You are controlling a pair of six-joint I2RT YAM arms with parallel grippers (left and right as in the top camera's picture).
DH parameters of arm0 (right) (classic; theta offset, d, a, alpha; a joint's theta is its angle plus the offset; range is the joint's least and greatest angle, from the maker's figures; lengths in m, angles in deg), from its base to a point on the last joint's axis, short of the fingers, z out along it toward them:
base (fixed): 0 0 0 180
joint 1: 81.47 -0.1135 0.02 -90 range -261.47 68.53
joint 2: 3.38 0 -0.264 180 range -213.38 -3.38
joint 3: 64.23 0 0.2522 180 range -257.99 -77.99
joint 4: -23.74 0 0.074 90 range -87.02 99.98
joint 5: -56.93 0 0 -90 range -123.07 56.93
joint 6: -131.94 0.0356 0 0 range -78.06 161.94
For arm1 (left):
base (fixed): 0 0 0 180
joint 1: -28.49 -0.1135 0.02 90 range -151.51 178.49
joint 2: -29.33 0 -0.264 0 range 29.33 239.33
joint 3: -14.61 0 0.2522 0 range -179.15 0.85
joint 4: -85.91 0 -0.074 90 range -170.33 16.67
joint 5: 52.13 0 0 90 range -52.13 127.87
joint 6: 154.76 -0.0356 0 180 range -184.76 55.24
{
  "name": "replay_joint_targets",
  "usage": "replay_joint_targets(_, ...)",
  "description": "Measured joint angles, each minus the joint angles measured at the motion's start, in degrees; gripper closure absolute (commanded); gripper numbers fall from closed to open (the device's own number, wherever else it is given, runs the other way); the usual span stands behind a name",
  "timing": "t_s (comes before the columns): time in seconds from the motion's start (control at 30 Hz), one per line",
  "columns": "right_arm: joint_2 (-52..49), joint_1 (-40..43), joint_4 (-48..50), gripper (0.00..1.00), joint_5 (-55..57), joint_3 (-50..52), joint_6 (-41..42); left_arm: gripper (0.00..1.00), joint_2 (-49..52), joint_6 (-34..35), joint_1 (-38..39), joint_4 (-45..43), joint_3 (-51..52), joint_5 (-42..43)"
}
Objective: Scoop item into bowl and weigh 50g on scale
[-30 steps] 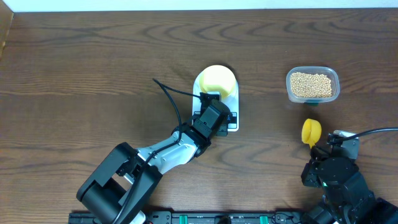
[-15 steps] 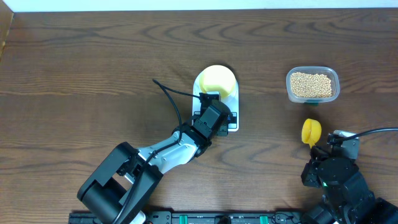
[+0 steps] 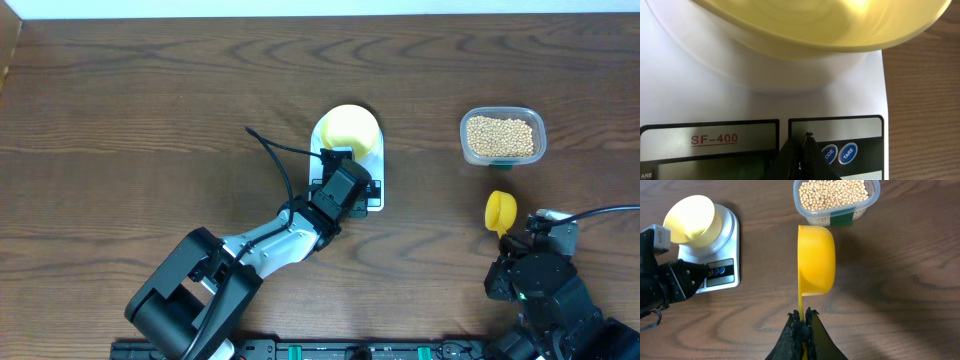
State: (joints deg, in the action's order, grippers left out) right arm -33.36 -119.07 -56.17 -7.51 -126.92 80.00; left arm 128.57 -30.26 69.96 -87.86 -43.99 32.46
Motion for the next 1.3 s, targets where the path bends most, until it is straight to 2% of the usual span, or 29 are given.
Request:
replay_joint_targets(0.47, 0.0, 0.0, 0.0, 0.99, 0.0, 0.0, 0.0, 0.93, 0.0, 0.2, 0.1, 0.7, -0.2, 2.1)
replay_joint_targets(1.3, 0.0, 0.0, 0.0, 0.99, 0.0, 0.0, 0.0, 0.93, -0.3, 1.7, 0.6, 4.8, -1.4, 0.3)
